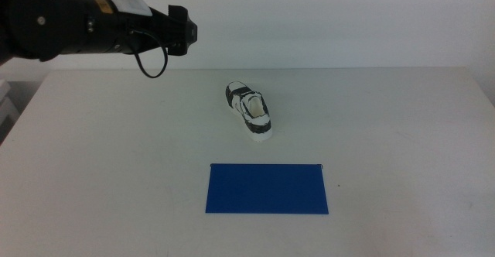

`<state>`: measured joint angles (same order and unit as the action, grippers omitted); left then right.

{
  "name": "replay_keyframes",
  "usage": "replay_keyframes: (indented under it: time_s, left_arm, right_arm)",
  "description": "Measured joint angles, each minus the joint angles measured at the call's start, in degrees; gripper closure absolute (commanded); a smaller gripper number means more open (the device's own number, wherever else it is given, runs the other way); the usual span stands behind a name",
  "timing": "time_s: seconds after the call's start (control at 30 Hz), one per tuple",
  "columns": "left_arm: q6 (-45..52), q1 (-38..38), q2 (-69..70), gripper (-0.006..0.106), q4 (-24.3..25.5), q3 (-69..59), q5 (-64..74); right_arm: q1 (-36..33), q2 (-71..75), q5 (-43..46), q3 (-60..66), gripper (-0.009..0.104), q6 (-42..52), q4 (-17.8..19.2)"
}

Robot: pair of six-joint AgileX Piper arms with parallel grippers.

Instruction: Use one arm to grab the shoe from the table and place it on the mat.

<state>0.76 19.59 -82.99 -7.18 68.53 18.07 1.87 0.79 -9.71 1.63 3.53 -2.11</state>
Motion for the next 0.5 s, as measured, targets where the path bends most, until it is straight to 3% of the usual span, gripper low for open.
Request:
replay_keyframes:
  time_s: [0.2, 0.5]
  left_arm:
    - [-5.0, 0.1, -3.5, 0.011, -0.9, 3.1, 1.6]
    - [-9.9, 0.1, -17.1, 0.011, -0.2, 25.2, 24.2]
  right_arm:
    - [0.0, 0.0, 0.0, 0.0, 0.029, 0.0, 0.0]
    - [0.0, 0.0, 0.0, 0.0, 0.029, 0.0, 0.0]
